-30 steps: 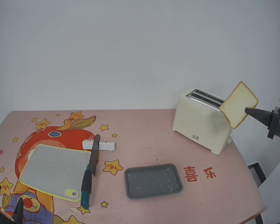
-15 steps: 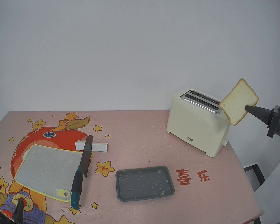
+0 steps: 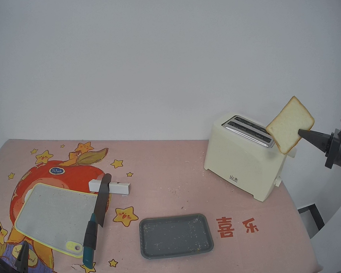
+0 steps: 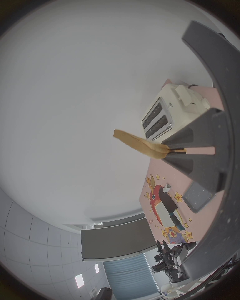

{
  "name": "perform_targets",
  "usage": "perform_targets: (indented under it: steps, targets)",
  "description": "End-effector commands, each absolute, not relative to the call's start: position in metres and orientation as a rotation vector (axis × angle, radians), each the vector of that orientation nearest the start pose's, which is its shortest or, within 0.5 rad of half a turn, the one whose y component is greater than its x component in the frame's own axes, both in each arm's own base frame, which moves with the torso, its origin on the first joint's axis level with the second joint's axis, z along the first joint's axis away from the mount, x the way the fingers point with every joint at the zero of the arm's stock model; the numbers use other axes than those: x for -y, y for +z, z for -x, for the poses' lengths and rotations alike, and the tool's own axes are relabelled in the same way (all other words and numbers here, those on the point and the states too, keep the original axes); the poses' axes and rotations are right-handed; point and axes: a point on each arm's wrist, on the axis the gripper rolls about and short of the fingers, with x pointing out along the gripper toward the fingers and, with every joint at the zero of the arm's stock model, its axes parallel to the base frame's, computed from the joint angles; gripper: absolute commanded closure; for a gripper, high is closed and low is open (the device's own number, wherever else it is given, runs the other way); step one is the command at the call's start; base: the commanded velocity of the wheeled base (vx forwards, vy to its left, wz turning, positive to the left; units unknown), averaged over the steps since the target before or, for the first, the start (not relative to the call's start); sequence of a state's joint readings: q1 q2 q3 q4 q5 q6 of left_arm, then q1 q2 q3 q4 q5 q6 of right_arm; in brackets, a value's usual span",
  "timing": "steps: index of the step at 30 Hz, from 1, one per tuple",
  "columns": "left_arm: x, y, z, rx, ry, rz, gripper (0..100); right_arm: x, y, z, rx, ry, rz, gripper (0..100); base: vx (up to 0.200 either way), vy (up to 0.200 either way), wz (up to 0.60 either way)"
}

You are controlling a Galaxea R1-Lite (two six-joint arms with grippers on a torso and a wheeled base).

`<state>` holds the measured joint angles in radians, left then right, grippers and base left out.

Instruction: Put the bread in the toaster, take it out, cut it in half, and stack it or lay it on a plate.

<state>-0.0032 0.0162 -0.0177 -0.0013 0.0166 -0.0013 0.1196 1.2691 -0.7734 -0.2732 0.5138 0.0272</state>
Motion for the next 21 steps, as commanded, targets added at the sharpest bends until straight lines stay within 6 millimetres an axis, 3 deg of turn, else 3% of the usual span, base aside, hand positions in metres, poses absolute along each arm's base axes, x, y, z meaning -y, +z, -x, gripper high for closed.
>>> perform_targets:
  steps: [1,10,15,21]
  targets:
    - [-0.0004,0.0756,0.0228,0.002,0.015,0.002,0,-0.0346,0.2475,-0.1951,-0.232,0.626,-0.071,100,0.0,0.0,0.0]
    - [-0.0004,0.0756,0.0228,0.002,0.015,0.002,0,-0.0346,0.2475,-0.1951,-0.232,0.626,-0.071,100,0.0,0.0,0.0]
    - [-0.0004,0.0756,0.0228,0.002,0.015,0.003,0,-0.0346,0.2475,-0.1951,-0.232,0.626,-0.071,100,-0.2,0.0,0.0]
    - [-0.0004,0.0756,0.0228,0.002,0.014,0.003,0,-0.0346,0.2475,-0.1951,-0.232,0.626,-0.071,100,0.0,0.0,0.0]
